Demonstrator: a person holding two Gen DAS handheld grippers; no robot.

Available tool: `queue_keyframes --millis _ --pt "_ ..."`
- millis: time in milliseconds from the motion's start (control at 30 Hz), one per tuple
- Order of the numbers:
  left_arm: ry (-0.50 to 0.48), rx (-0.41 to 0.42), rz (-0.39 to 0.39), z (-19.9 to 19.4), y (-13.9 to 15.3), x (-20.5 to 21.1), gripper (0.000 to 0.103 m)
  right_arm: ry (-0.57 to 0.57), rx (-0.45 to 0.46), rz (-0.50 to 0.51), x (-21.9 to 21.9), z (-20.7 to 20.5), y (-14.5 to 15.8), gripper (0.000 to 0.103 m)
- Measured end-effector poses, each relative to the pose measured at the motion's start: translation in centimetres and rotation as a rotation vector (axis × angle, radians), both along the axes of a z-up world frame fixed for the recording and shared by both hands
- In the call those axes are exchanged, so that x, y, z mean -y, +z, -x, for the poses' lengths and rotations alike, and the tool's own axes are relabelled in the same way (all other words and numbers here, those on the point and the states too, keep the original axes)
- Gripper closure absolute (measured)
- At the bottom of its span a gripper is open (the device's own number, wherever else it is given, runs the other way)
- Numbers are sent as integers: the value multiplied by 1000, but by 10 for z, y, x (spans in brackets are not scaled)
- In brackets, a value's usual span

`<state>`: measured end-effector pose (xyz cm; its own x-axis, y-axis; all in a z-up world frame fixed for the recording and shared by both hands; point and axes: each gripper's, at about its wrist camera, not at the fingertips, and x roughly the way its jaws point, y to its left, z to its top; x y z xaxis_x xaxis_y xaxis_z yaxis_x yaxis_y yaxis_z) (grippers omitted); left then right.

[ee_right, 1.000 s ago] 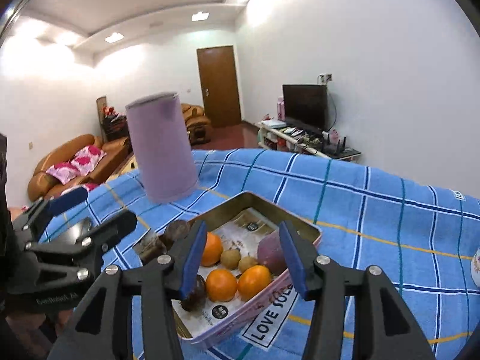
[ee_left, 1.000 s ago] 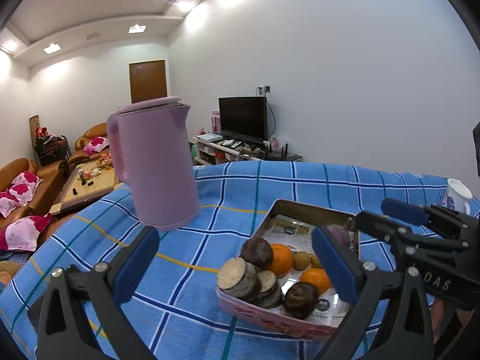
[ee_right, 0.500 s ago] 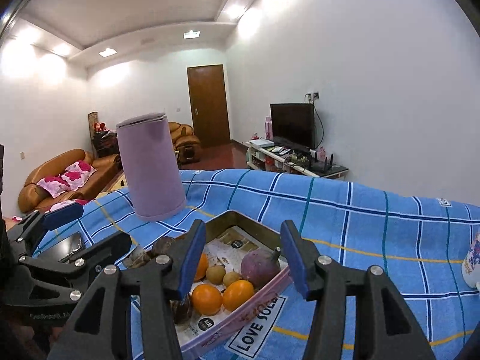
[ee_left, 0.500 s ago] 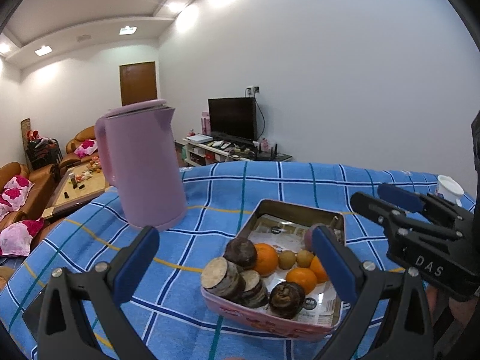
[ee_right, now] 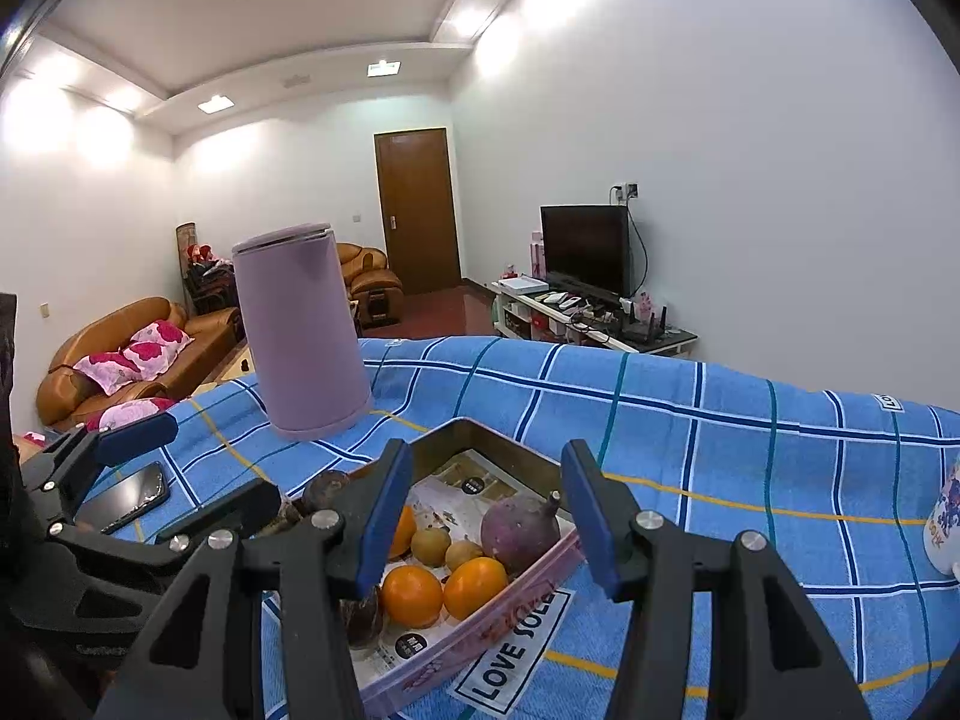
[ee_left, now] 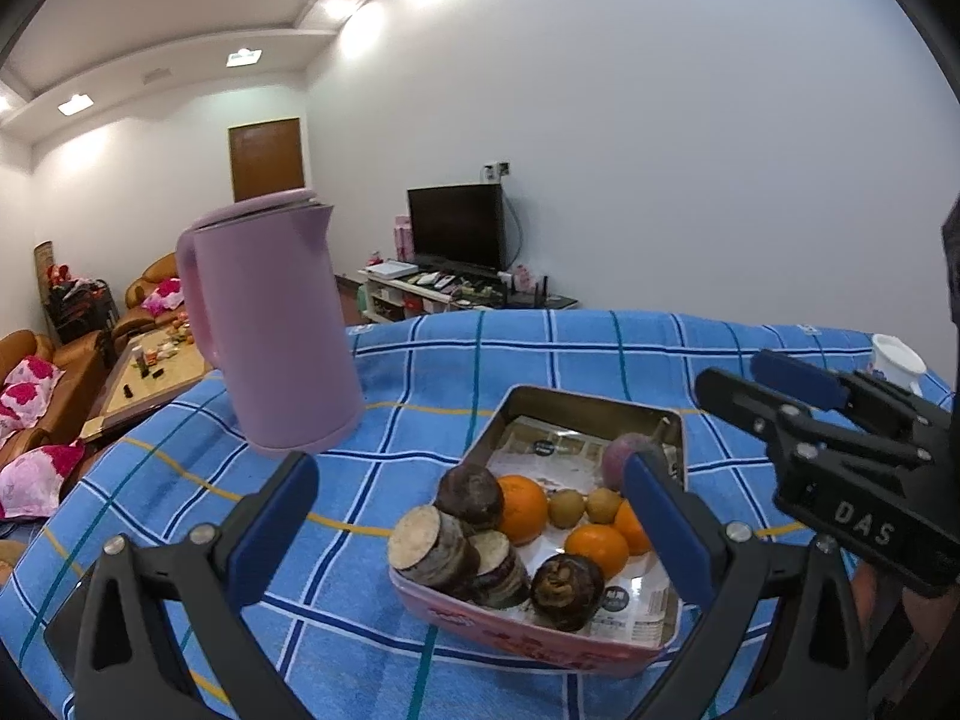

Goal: Organize fruits

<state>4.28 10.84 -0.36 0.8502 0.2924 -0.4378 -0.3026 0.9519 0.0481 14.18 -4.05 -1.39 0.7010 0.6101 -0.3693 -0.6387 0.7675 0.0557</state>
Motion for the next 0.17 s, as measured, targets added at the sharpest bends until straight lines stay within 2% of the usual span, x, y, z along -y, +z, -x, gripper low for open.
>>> queue_keyframes --millis 167 --pt "-13 29 -30 5 4 7 0 -4 -7 -10 3 -2 -2 49"
